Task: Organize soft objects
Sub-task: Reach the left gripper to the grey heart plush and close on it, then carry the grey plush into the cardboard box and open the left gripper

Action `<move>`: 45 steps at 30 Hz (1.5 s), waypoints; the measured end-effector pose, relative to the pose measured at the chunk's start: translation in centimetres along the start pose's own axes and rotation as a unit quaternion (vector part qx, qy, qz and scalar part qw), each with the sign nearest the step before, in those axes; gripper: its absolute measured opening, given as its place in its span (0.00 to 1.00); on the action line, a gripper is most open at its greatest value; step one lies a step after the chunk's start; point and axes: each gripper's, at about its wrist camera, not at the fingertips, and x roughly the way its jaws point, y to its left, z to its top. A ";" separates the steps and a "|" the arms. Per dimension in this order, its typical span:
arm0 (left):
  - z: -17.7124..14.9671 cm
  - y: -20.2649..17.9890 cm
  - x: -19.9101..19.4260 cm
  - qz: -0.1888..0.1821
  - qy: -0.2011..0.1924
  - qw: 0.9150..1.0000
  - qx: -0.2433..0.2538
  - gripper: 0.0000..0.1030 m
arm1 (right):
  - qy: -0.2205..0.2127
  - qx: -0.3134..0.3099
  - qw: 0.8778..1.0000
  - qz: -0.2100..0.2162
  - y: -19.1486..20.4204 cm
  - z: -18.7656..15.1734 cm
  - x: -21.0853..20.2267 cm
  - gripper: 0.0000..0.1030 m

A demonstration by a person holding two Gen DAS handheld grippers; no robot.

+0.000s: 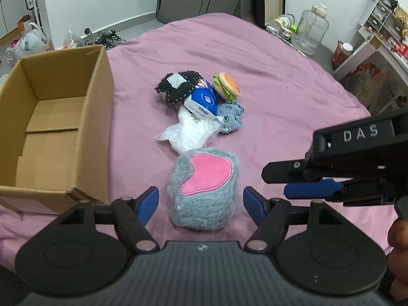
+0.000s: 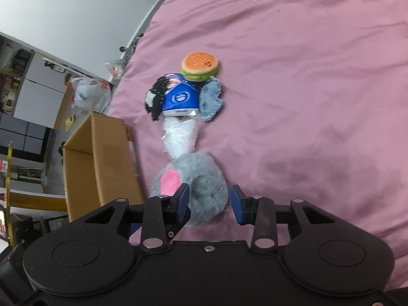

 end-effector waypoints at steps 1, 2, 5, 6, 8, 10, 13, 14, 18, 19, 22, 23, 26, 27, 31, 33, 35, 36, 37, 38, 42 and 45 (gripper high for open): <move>0.0 -0.2 0.5 0.002 0.005 1.000 0.002 0.70 | 0.002 0.001 1.000 -0.001 -0.1 0.1 0.1 0.36; 0.0 -0.3 0.9 0.003 0.008 1.000 0.003 0.70 | 0.004 0.003 1.000 -0.001 -0.3 0.2 0.3 0.36; -0.1 -0.2 2.2 0.012 0.015 1.000 -0.001 0.70 | 0.013 0.014 1.000 -0.004 -0.8 0.5 0.6 0.37; -0.1 0.0 2.6 0.016 0.016 1.000 -0.003 0.70 | 0.014 0.012 1.000 -0.006 -0.8 0.6 0.8 0.37; -0.1 0.4 3.0 0.024 0.016 1.000 -0.010 0.68 | 0.017 0.007 1.000 -0.015 -0.5 0.9 1.3 0.37; -0.1 1.0 3.2 0.025 0.014 0.999 -0.025 0.63 | 0.024 0.004 1.000 -0.016 -0.2 1.2 2.0 0.37; 0.0 1.5 2.8 0.024 0.004 0.999 -0.037 0.56 | 0.037 -0.006 0.999 -0.015 0.4 1.4 3.1 0.37; 0.0 1.5 2.7 0.027 0.000 0.999 -0.036 0.55 | 0.042 -0.006 0.999 -0.011 0.5 1.5 3.4 0.37; 0.2 1.7 2.2 0.027 -0.005 0.999 -0.036 0.48 | 0.048 -0.013 0.999 0.001 1.4 1.9 3.7 0.37; 0.2 1.8 2.1 0.026 -0.006 0.999 -0.037 0.46 | 0.050 -0.018 0.999 0.002 1.7 1.9 3.8 0.37; 0.2 2.3 1.9 0.024 -0.009 0.998 -0.049 0.44 | 0.061 -0.030 0.998 0.008 2.5 1.7 4.2 0.37; 0.2 2.5 1.8 0.024 -0.011 0.998 -0.055 0.43 | 0.063 -0.035 0.997 0.010 2.6 1.6 4.2 0.37; 0.2 2.8 1.6 0.021 -0.014 0.998 -0.065 0.41 | 0.065 -0.034 0.997 0.006 2.6 1.5 4.4 0.37; 0.2 2.9 1.5 0.020 -0.015 0.997 -0.069 0.40 | 0.066 -0.029 0.997 0.002 2.4 1.6 4.4 0.37; 0.1 3.4 1.4 0.012 -0.015 0.996 -0.089 0.38 | 0.075 -0.027 0.997 -0.002 2.2 1.5 5.2 0.40; 0.0 3.4 1.4 0.014 -0.014 0.995 -0.094 0.37 | 0.087 -0.034 0.996 -0.004 2.6 1.6 6.0 0.42; -0.1 3.5 1.4 0.018 -0.012 0.995 -0.098 0.36 | 0.093 -0.028 0.995 -0.003 2.7 1.7 6.5 0.42; -0.1 3.7 1.4 0.021 -0.012 0.994 -0.103 0.36 | 0.094 -0.028 0.995 0.002 2.9 1.7 6.6 0.41; -0.1 3.8 1.3 0.023 -0.012 0.994 -0.106 0.36 | 0.096 -0.028 0.995 0.007 2.9 1.7 6.6 0.39; -0.1 4.0 1.3 0.024 -0.012 0.994 -0.110 0.36 | 0.097 -0.028 0.995 0.015 2.9 1.7 6.5 0.32; -0.1 4.1 0.5 0.027 -0.018 0.993 -0.112 0.36 | 0.075 -0.053 0.995 0.034 3.3 1.2 4.8 0.24; 0.3 4.0 -0.6 0.027 -0.029 0.993 -0.113 0.36 | 0.059 -0.050 0.996 0.052 3.3 1.3 3.4 0.23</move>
